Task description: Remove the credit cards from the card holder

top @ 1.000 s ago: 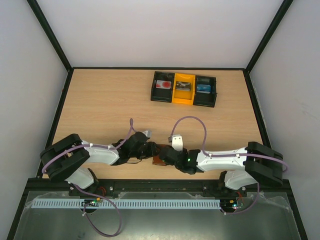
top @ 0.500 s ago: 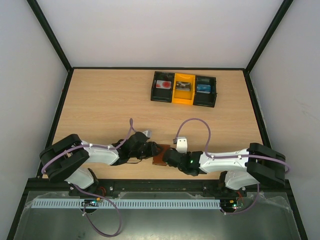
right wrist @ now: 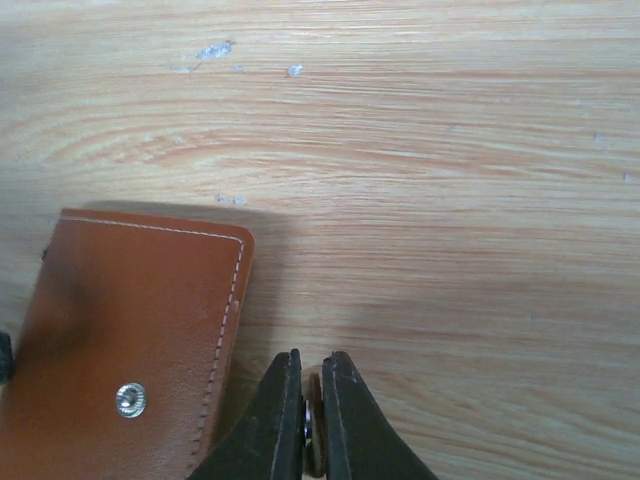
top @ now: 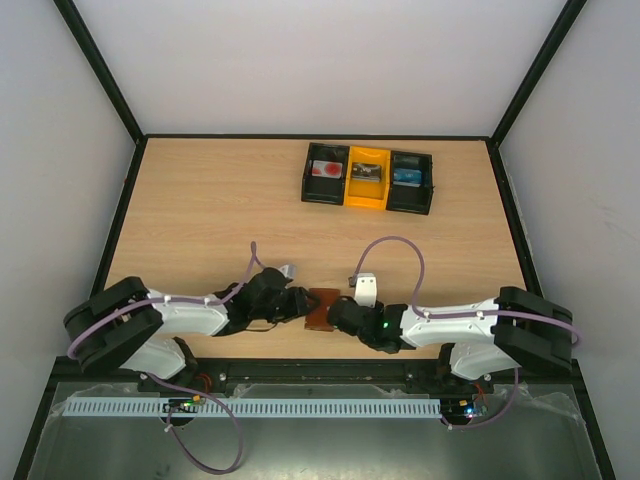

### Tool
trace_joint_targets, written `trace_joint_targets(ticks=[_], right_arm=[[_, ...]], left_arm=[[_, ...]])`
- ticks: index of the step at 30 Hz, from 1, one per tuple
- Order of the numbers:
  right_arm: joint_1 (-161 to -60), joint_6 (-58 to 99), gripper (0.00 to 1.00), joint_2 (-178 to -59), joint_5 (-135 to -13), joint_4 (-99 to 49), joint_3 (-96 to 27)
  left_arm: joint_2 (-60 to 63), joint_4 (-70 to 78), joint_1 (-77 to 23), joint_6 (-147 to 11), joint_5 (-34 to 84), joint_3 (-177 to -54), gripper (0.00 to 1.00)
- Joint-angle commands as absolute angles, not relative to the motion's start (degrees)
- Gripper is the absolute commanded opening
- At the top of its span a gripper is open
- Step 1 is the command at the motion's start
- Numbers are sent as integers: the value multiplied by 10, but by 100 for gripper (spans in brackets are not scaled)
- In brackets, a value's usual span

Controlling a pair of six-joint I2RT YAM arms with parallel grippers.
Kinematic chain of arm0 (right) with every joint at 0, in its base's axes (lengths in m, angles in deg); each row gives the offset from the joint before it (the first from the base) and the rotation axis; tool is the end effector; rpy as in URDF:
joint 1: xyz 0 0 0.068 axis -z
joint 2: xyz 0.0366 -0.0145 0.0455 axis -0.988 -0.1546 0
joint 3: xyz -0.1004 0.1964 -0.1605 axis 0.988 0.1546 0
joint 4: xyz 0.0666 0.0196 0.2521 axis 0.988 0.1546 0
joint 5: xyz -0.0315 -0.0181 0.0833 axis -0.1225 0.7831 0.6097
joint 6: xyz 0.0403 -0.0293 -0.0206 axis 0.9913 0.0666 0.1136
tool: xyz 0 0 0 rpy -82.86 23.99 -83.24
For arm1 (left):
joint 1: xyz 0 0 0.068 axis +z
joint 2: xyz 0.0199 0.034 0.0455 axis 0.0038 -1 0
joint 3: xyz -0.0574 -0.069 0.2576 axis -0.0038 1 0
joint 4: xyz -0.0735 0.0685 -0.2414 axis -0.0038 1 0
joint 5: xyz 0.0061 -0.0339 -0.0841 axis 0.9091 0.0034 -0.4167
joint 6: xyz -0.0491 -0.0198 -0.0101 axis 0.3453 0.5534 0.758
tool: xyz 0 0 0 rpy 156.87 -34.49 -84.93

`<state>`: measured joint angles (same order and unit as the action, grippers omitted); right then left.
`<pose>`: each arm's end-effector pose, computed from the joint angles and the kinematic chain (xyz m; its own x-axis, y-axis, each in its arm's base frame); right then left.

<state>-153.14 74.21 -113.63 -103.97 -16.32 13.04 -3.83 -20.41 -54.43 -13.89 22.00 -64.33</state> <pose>0.0811 0.2064 0.1359 -0.8413 0.0180 -0.5403 -0.1756 0.9361 0.3047 0.1371 -0.2023 0.1313 -0.9470 -0.2191 -0.2347 0.0634 0.5889 -0.8057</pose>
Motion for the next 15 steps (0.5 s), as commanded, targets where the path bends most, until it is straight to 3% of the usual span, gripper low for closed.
trace_joint_targets(ticks=[1,9,15], right_arm=[[-1529,730,2,-1116,-1085,-175,131],[-1529,714,2,-1067,-1054,-175,106],[-1529,712,2,-1044,-984,-219,88]], left_arm=[[-6,-141,-549,-127,230,-620,44],[110,-23,-545,-142,298,-632,68],[209,63,-523,-167,336,-626,81]])
